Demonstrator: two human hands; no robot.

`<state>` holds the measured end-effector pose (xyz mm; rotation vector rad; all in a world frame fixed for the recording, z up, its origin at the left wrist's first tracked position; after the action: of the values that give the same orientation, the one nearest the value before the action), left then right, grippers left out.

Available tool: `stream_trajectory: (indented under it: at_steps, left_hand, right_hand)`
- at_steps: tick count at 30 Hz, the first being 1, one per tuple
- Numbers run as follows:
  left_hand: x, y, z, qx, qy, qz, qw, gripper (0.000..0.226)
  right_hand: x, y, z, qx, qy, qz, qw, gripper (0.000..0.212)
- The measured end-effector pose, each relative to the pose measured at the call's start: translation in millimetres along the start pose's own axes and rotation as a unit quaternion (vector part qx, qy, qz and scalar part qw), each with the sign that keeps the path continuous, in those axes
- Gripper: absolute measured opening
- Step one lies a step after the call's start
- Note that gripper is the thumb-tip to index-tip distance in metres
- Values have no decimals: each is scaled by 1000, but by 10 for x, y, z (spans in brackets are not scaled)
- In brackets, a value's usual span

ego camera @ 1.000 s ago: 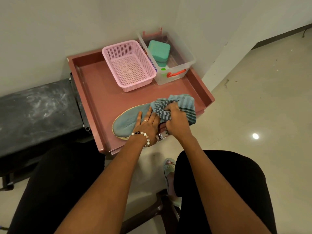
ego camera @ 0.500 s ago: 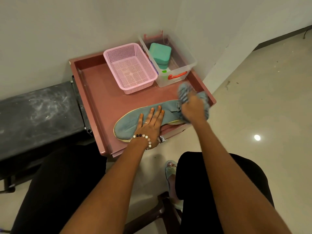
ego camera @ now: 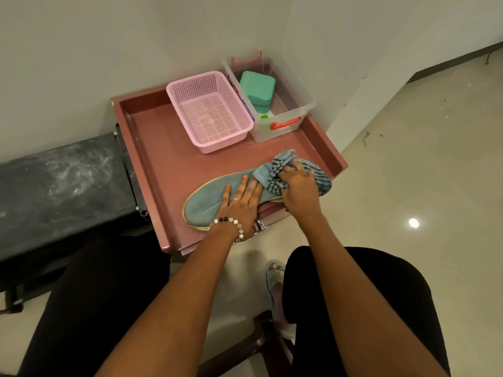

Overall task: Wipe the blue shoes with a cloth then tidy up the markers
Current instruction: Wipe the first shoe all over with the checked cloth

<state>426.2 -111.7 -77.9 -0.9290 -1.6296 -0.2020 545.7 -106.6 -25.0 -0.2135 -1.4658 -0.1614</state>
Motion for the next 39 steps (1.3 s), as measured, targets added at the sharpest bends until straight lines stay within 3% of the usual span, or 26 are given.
stream_trajectory:
  at_steps: [3,6,9,12,16,18,20,22,25,28,32,39]
  left_hand:
    - [12,4,7,0,12,-5,1000,85]
    - [-9,8,3,1,27,15,1000,82]
    - [-7,-4,1,-11,22,19,1000,94]
    - [24,-27,-27,-26,8,9,1000,97]
    - [194,-266,69,-30,58,-92,994,79]
    - [203,-463,299,12,89,-127,988,82]
    - [174,-568,531,71,96,-90,989,100]
    - [155,-576,614,81,106,-56,990,112]
    - [151,-557,630,65,107,-35,992,123]
    - [143,-551,674,56,121,-19,991,122]
    - [167,-524,701,47,120,6,992,113]
    - [275,-586,588,19,147,18,989,84]
  right_hand:
    - [-24,-16,239,-83,-23,17,996,36]
    - [-80,-43,310,-51,-17,37,998,39]
    - [105,-116,211,38,120,13,992,46]
    - [315,-167,-125,-31,306,30,951,50]
    - [441,-359,-556,-223,507,-62,830,49]
    - [522,-501,-668,-297,566,-132,758,43]
    - [609,-601,-699,-326,637,-188,673,37]
    - [643,-672,-688,-329,705,-220,589,34]
    - [569,-756,-666,-353,752,-215,513,28]
    - [401,-769,-527,-371,777,-143,488,24]
    - [272,-807,-189,-372,798,-42,473,42]
    - [383,-836,-174,-353,815,-63,455,34]
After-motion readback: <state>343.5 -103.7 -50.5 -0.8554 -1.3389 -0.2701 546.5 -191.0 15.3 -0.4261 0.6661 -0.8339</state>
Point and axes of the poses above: each hand's wrist, its own y-axis towards the middle knuckle, its own x-axis out of the back of the hand, z = x × y, the point moved 9 cm from there along y, towards the middle knuckle, and after that the axes turned 7 degrees about -y, right-handed, at the moved point
